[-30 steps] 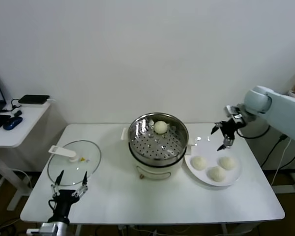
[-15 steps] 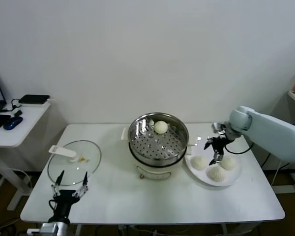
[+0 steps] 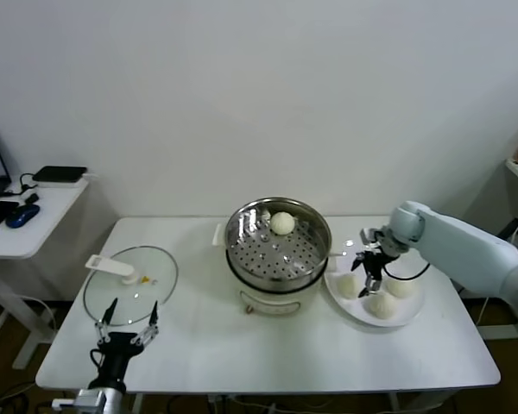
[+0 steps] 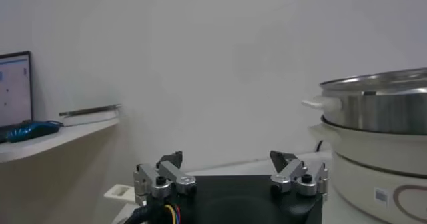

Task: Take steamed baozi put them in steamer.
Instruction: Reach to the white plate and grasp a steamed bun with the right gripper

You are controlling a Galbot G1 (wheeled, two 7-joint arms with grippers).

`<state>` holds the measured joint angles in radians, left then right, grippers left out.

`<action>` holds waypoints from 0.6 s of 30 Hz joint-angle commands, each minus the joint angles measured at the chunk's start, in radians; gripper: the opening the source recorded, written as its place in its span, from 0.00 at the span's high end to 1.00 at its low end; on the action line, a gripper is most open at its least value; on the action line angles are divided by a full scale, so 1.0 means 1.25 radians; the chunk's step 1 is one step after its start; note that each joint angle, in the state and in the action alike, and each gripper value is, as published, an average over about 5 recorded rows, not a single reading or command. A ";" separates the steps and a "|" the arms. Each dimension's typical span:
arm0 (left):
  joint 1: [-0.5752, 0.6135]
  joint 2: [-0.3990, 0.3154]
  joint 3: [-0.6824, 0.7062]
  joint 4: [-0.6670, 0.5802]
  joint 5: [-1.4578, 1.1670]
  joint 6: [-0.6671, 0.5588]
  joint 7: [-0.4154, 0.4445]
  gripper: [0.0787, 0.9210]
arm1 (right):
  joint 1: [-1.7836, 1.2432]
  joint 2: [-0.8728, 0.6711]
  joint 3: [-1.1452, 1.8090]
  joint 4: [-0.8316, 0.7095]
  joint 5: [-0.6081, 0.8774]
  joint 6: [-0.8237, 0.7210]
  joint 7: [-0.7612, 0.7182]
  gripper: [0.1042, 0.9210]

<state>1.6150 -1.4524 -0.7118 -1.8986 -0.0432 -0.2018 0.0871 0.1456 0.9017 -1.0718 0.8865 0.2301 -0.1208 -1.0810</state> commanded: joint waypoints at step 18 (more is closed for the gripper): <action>-0.003 0.000 -0.006 0.009 -0.005 0.001 -0.001 0.12 | -0.036 0.042 0.041 -0.056 -0.018 0.000 -0.016 0.12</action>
<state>1.6121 -1.4523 -0.7194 -1.8893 -0.0508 -0.2021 0.0866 0.1066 0.9447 -1.0282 0.8283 0.2120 -0.1205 -1.0974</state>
